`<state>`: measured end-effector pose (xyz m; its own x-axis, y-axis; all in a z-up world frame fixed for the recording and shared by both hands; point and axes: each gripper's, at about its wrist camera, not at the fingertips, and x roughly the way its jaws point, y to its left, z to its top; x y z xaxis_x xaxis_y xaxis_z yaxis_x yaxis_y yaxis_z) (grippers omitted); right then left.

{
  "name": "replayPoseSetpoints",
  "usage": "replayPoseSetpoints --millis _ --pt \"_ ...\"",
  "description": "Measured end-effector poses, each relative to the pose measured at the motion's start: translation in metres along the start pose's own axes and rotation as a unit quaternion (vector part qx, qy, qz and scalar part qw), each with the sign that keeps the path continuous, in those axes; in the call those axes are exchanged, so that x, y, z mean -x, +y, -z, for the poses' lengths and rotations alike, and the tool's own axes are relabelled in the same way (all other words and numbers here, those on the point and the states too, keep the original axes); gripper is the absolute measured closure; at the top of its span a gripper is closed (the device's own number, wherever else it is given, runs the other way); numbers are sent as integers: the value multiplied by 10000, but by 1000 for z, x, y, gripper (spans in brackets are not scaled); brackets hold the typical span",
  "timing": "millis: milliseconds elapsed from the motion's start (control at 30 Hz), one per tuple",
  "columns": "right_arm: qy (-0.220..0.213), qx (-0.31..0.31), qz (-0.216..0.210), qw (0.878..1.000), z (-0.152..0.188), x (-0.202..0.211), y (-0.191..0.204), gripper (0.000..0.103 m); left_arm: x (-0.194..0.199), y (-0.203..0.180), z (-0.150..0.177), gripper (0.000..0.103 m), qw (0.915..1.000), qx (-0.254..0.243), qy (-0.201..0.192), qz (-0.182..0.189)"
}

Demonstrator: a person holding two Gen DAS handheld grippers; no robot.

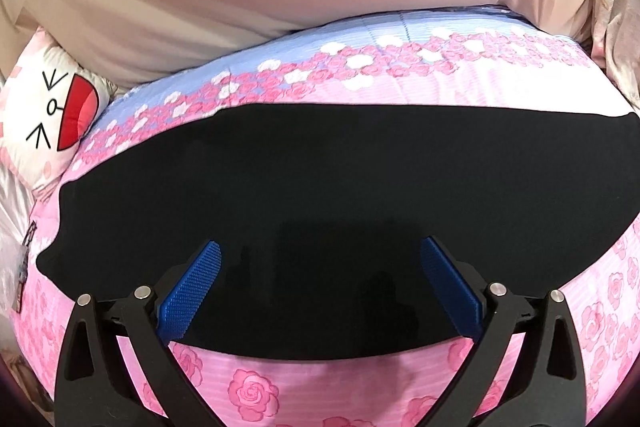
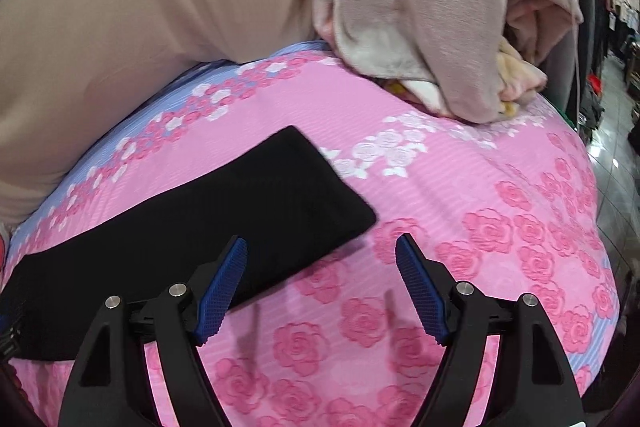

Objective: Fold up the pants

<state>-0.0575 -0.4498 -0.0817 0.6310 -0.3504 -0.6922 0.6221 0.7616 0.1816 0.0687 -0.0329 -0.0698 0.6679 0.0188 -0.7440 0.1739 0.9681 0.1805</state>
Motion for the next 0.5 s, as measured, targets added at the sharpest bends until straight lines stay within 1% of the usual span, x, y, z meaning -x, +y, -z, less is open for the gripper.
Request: replayPoseSetpoints --millis 67,133,233,300,333,367,400,433,467,500 --pt "8 -60 126 9999 -5 -5 -11 28 -3 2 2 5 10000 34 40 17" --pt "99 -165 63 9998 -10 -14 -21 28 -7 1 4 5 10000 13 83 29" --pt "303 -454 -385 9978 -18 -35 -35 28 -8 0 6 5 10000 -22 87 17" --pt "473 -532 -613 9956 -21 -51 -37 27 -9 0 6 5 9999 -23 113 -7" --pt "543 -530 -659 9949 -22 -57 -36 27 -10 0 6 5 9999 -24 123 1" --pt "483 -462 -644 9957 -22 -59 -33 31 -11 0 6 5 9999 -27 134 7" --pt "496 -327 -655 9961 -22 -62 -27 46 -12 -1 6 5 9999 -22 148 -2" --pt "525 -215 -615 9965 -22 -63 -22 63 -14 -1 7 5 9999 -13 164 -7" --pt "536 -133 -548 9970 -21 -63 -18 76 -16 -1 7 5 9998 -8 184 -4" --pt "614 -101 -748 9953 -21 -65 -14 84 -19 -2 7 5 9997 5 234 15"
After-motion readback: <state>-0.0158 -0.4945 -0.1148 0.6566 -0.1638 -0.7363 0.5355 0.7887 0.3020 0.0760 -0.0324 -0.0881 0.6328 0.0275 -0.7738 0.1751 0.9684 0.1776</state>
